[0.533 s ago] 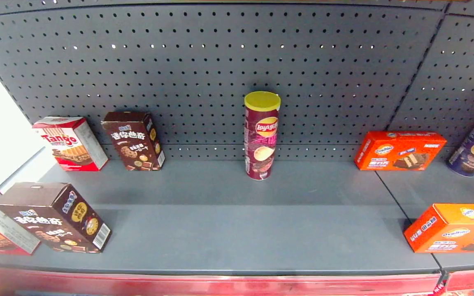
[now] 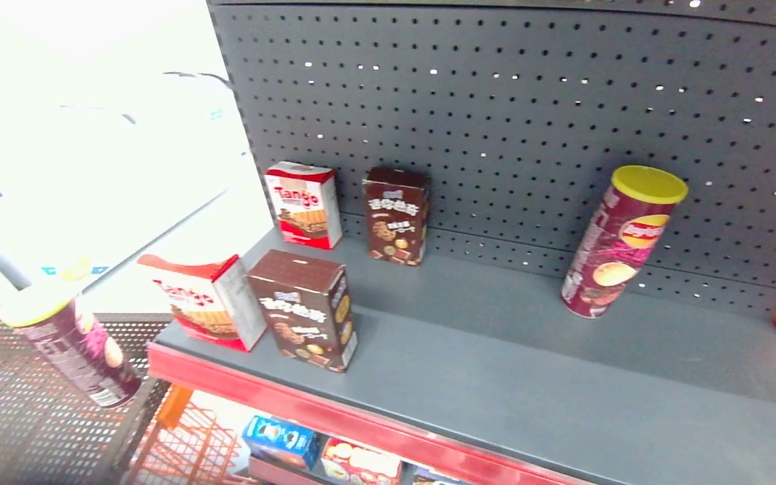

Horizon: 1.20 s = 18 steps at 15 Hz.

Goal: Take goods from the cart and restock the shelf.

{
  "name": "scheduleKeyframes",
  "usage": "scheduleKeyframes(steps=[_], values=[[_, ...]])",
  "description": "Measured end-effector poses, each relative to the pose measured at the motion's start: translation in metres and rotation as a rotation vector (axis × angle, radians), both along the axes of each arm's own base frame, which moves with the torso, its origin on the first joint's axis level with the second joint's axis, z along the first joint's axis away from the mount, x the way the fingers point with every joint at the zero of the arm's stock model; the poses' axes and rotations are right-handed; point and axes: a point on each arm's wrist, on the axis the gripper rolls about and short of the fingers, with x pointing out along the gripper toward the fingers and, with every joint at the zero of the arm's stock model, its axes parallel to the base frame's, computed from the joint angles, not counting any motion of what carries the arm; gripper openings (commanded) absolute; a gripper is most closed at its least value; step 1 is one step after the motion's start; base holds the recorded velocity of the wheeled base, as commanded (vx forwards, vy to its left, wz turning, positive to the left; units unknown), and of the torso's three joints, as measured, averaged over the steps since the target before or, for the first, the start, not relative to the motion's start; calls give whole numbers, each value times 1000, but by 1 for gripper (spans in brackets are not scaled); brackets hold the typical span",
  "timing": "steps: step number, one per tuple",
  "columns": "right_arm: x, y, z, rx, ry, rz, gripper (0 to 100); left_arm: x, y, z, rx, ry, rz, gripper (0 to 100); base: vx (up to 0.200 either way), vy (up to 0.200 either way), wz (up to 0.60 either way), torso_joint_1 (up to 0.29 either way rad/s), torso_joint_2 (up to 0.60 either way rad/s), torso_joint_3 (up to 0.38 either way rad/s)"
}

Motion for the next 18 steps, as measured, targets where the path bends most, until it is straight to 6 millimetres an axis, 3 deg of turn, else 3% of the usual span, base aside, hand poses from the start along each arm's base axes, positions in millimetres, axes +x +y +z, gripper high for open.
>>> scheduleKeyframes(steps=[15,18], values=[[0,0,0,0,1,0,100,0,1,0,2,-2,24,100,0,0,0,0,0,0],[0,0,0,0,0,0,100,-3,1,19,37,-32,54,100,0,0,0,0,0,0]])
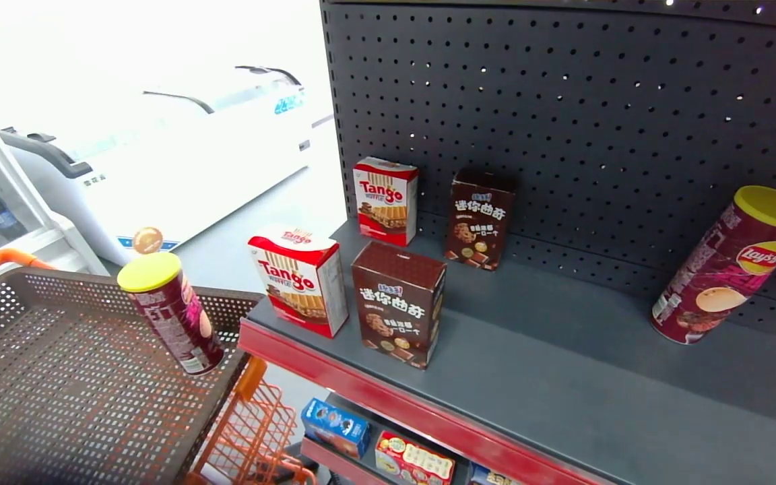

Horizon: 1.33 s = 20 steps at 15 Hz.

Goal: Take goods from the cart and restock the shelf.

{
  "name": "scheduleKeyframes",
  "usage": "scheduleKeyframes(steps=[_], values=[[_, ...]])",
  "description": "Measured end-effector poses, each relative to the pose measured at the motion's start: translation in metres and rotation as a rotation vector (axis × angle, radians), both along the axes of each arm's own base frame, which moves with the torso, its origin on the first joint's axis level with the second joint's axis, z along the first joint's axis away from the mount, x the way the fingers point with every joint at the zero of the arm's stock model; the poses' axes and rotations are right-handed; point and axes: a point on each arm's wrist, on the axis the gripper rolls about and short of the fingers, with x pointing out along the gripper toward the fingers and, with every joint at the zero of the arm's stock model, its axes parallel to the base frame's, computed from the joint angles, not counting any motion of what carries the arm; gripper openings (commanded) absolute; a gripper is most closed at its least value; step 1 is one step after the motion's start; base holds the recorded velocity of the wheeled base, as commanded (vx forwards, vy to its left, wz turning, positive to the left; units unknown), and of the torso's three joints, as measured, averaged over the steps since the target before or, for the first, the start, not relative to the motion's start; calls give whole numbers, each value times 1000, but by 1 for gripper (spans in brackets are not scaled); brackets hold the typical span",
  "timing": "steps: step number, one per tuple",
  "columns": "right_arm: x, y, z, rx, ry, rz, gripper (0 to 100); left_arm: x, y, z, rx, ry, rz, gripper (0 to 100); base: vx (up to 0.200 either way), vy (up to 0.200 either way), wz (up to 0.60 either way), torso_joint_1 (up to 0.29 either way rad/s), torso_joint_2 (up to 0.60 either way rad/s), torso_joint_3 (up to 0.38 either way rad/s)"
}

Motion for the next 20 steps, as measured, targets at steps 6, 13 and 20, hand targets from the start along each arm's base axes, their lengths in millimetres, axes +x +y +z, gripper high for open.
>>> scheduleKeyframes(steps=[6,13,20], values=[[0,0,0,0,1,0,100,43,1,80,2,106,43,100,0,0,0,0,0,0],[0,0,0,0,1,0,100,118,-2,85,-111,301,37,100,0,0,0,0,0,0],[0,0,0,0,1,1,100,185,8,72,-47,364,-19,100,0,0,0,0,0,0]])
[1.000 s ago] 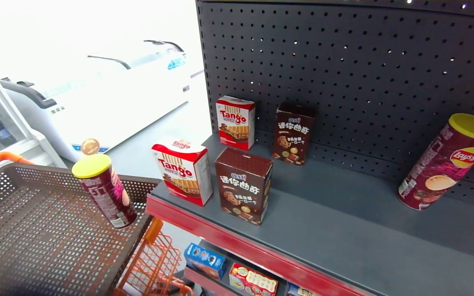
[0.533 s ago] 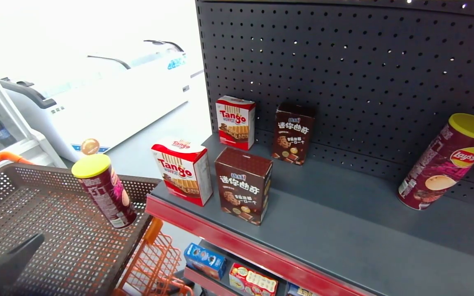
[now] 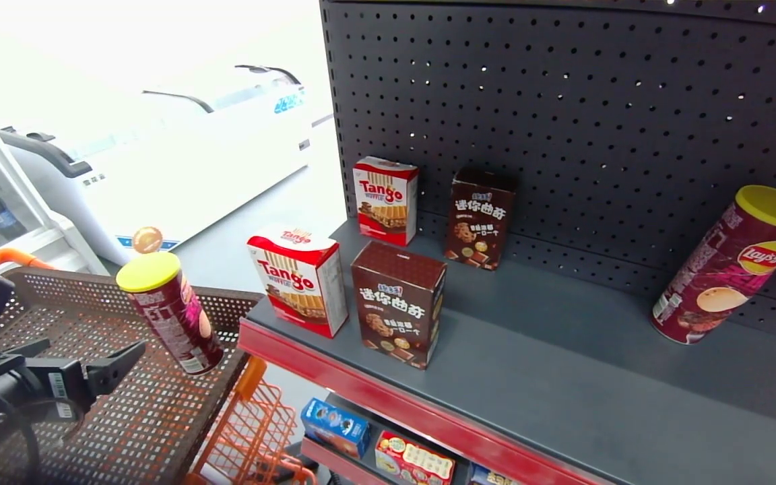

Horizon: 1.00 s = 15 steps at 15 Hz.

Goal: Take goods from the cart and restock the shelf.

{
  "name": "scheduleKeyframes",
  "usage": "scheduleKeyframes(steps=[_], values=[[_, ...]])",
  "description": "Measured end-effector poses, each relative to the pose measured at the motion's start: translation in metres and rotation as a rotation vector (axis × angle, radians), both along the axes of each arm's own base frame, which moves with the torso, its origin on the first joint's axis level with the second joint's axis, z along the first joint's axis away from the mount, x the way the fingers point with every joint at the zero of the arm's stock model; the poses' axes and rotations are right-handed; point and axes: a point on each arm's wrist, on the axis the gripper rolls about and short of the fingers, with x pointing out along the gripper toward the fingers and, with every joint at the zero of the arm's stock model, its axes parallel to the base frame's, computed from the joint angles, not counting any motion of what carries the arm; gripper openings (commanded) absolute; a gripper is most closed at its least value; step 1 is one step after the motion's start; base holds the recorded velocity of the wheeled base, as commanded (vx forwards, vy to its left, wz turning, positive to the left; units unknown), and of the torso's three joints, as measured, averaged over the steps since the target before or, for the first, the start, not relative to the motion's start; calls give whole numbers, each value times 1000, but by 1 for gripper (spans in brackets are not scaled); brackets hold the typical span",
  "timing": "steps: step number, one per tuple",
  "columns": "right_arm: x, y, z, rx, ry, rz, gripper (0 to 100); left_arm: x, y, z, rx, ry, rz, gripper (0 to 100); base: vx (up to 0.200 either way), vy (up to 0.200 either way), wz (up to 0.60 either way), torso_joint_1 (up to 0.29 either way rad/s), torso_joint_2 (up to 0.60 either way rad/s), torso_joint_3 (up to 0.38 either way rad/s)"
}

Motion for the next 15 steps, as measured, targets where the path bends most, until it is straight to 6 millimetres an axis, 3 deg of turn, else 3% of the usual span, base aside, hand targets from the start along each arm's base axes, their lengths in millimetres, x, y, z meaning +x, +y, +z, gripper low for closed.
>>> scheduleKeyframes(steps=[15], values=[[0,0,0,0,0,-1,100,119,20,-51,51,-133,-23,100,0,0,0,0,0,0]])
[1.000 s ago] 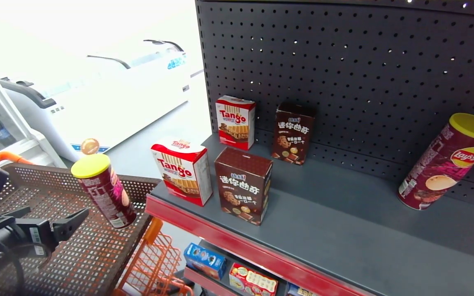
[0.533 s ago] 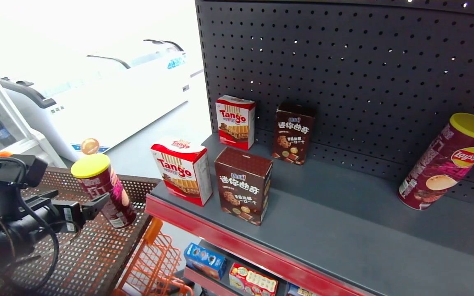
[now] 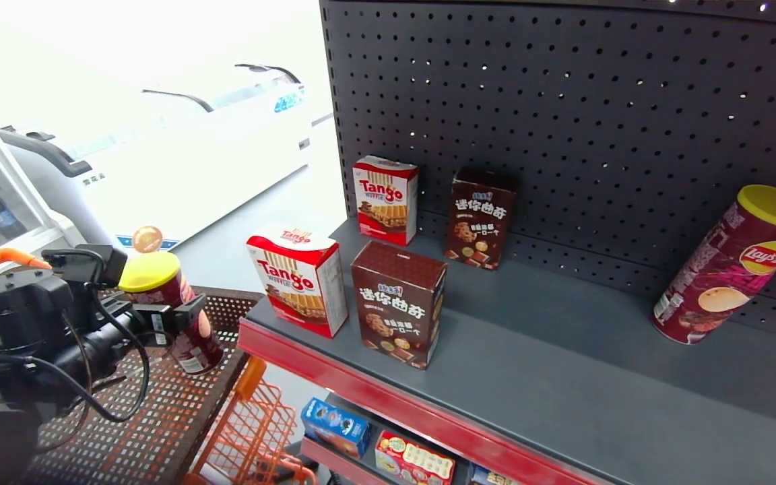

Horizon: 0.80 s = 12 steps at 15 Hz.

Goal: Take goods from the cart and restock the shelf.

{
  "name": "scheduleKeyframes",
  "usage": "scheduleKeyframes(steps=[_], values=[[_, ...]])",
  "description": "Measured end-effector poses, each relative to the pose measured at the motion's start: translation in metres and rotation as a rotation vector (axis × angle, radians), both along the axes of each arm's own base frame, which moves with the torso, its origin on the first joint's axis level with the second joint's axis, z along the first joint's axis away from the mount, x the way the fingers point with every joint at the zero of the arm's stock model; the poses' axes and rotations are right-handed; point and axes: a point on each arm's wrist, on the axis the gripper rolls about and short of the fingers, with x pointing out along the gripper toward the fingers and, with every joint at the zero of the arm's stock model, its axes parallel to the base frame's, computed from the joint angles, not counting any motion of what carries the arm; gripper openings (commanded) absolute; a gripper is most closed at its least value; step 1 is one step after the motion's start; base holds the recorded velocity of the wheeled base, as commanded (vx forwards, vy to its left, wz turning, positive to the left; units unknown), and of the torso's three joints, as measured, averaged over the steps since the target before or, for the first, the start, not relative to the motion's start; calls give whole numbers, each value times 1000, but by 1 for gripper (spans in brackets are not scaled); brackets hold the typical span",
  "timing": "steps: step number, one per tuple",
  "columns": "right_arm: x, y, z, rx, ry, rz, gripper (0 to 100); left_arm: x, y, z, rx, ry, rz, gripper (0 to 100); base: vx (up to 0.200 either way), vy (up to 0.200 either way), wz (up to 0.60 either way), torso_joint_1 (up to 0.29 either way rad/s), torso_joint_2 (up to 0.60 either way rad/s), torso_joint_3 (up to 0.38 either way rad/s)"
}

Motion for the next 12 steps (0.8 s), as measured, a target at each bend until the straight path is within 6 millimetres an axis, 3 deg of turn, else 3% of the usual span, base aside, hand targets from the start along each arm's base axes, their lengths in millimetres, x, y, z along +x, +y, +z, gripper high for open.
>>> scheduleKeyframes(steps=[5,10,11,12], values=[[0,0,0,0,0,0,100,20,3,-25,-4,28,3,100,0,0,0,0,0,0],[0,0,0,0,0,0,100,31,5,-37,-7,35,8,100,0,0,0,0,0,0],[0,0,0,0,0,0,100,32,5,-38,-7,32,9,0,0,0,0,0,0,0],[0,0,0,0,0,0,100,34,5,-39,-6,19,9,0,0,0,0,0,0,0]])
